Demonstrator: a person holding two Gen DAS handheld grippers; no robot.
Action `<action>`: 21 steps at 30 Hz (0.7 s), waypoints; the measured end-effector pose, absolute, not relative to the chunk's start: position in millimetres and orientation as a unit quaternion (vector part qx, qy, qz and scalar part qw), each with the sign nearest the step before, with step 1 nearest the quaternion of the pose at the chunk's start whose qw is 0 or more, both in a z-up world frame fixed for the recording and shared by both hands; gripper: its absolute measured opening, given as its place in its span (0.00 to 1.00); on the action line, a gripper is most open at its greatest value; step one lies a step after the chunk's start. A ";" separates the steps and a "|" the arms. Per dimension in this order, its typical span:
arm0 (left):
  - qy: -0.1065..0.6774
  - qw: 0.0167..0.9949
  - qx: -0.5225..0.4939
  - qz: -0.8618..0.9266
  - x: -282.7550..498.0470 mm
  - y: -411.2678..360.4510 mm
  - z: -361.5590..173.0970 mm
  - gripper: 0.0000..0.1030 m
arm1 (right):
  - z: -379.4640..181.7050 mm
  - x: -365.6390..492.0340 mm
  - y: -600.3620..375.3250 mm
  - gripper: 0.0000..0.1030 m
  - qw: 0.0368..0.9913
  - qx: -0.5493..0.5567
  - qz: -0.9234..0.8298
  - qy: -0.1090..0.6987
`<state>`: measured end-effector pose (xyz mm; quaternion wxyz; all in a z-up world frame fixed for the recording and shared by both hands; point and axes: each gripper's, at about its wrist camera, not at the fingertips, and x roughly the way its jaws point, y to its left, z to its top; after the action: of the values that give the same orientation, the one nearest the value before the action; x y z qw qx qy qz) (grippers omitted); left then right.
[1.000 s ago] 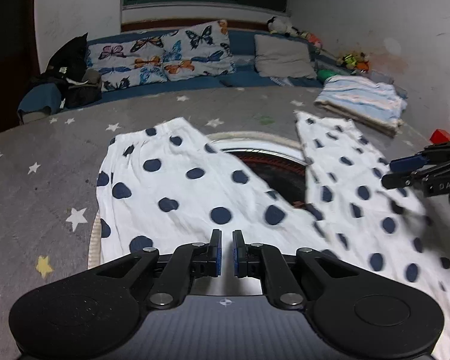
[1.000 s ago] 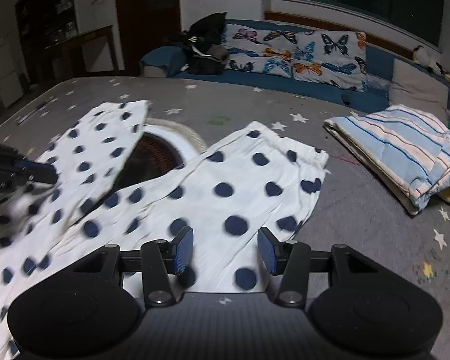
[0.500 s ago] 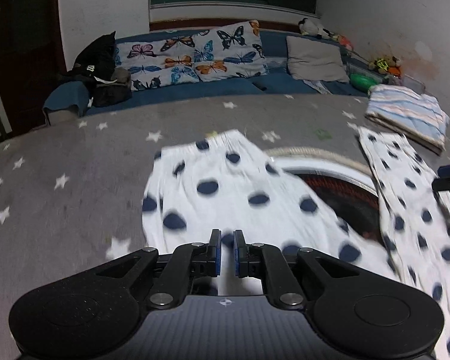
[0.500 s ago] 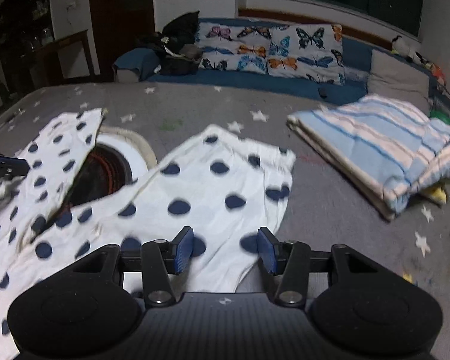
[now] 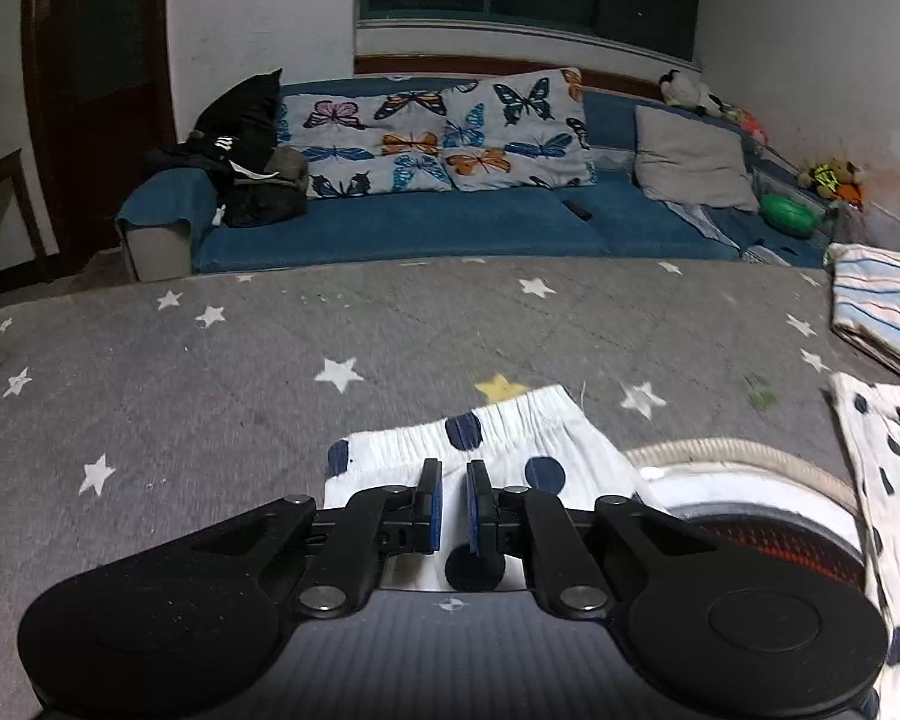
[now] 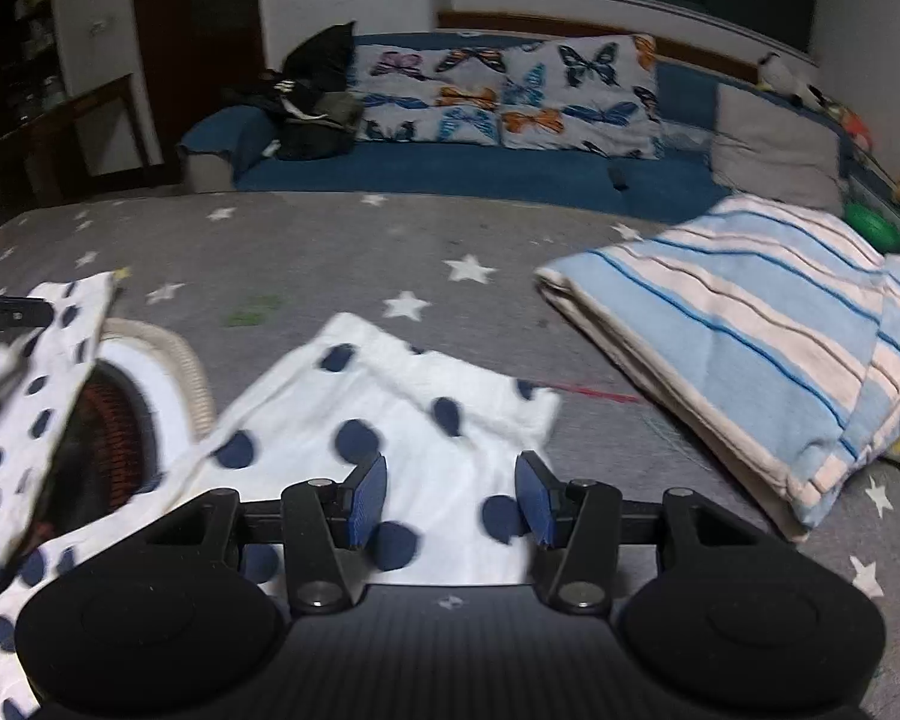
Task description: Fold clothes
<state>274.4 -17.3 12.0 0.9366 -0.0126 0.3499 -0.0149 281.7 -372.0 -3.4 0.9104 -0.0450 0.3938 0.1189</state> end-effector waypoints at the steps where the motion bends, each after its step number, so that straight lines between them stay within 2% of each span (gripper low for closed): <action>1: 0.348 0.937 -0.015 -0.014 274.4 -17.2 12.3 0.09 | -3.5 282.5 -374.2 0.49 0.911 -0.043 0.116 0.393; 4: 0.345 0.938 -0.017 -0.021 265.2 -19.6 16.1 0.12 | 0.9 276.9 -375.9 0.49 0.913 -0.047 0.116 0.389; 8: 0.342 0.939 -0.006 -0.040 240.1 -28.1 24.7 0.25 | 11.1 259.2 -373.7 0.51 0.912 -0.054 0.129 0.385; 10: 0.342 0.938 -0.002 -0.053 223.9 -33.2 28.3 0.26 | 14.4 246.5 -370.5 0.51 0.910 -0.054 0.139 0.387; 12: 0.345 0.936 0.004 -0.065 206.6 -39.7 31.0 0.31 | 15.4 232.2 -366.3 0.52 0.907 -0.056 0.148 0.390; 14: 0.350 0.934 0.014 -0.075 186.2 -49.9 31.7 0.40 | 15.1 216.0 -360.5 0.52 0.903 -0.061 0.159 0.395; 18: 0.353 0.929 0.026 -0.104 149.7 -67.6 30.1 0.41 | 13.2 181.3 -349.8 0.60 0.896 -0.069 0.185 0.398; 21: 0.351 0.929 0.022 -0.118 130.3 -78.5 28.1 0.40 | 9.8 158.8 -342.1 0.60 0.893 -0.076 0.200 0.397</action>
<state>130.3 -78.5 28.1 0.9287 0.0224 0.3511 -0.1176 158.8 -342.1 9.8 0.8927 -0.0756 0.3967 0.2001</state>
